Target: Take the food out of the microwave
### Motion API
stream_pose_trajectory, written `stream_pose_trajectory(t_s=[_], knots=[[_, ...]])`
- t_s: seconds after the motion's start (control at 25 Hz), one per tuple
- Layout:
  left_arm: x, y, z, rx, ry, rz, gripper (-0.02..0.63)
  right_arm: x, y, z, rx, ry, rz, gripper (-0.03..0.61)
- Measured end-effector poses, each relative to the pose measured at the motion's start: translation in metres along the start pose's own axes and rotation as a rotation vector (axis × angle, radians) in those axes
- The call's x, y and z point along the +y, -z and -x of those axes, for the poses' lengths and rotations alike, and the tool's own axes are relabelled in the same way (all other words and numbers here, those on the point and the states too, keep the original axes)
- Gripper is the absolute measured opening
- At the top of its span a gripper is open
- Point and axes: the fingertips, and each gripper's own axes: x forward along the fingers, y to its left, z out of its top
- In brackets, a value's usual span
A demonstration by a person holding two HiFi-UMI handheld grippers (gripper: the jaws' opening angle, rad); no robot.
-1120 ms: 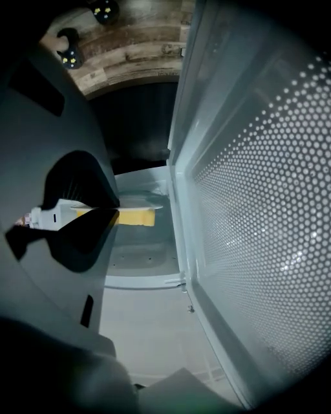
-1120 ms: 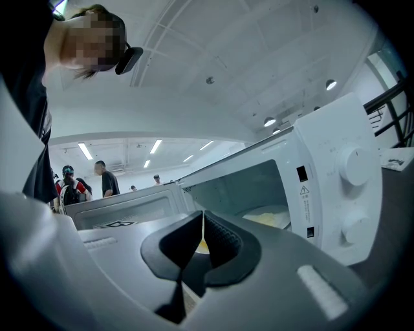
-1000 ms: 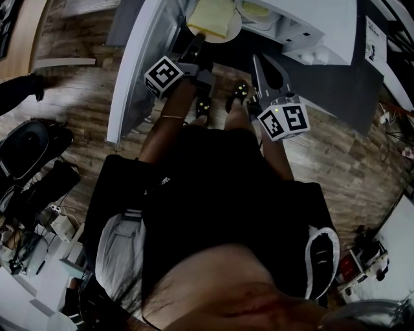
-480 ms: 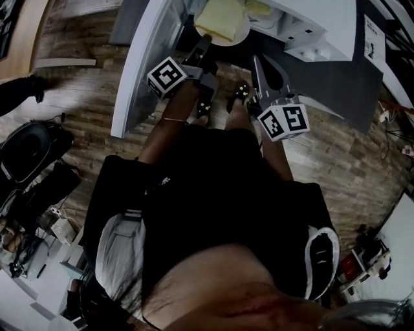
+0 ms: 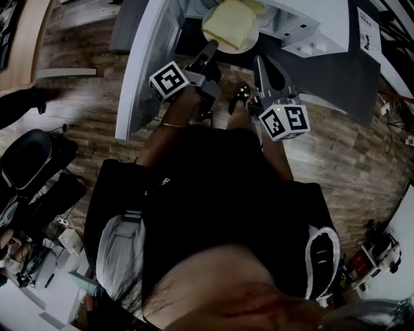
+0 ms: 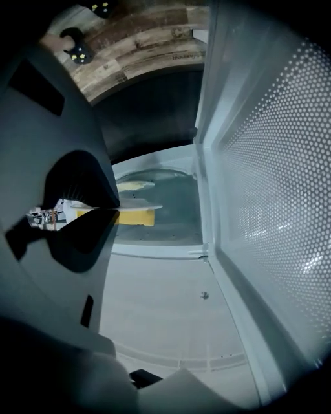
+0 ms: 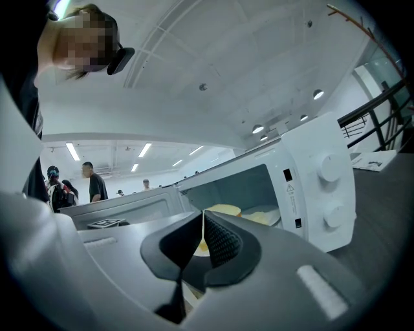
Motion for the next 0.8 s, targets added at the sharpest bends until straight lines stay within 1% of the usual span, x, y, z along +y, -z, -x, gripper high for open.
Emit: stream_pose_trajectory(t_s=[0.16, 0.28, 0.44, 0.64, 0.8], knots=[[-0.007, 0.010, -0.002, 0.045, 0.026, 0.010, 0.015, -0.008, -0.002, 0.008, -0.020, 0.048, -0.022, -0.002], [-0.018, 0.017, -0.005, 0.067, 0.069, 0.056, 0.015, -0.016, -0.003, 0.014, -0.034, 0.089, -0.039, -0.002], [-0.020, 0.024, -0.006, 0.101, 0.073, 0.057, 0.015, -0.025, -0.003, 0.024, -0.048, 0.132, -0.060, -0.002], [-0.030, 0.033, -0.010, 0.147, 0.097, 0.083, 0.015, -0.036, -0.003, 0.032, -0.065, 0.183, -0.077, -0.001], [-0.033, 0.039, -0.009, 0.182, 0.102, 0.090, 0.015, -0.036, -0.003, 0.038, -0.075, 0.207, -0.086, -0.001]])
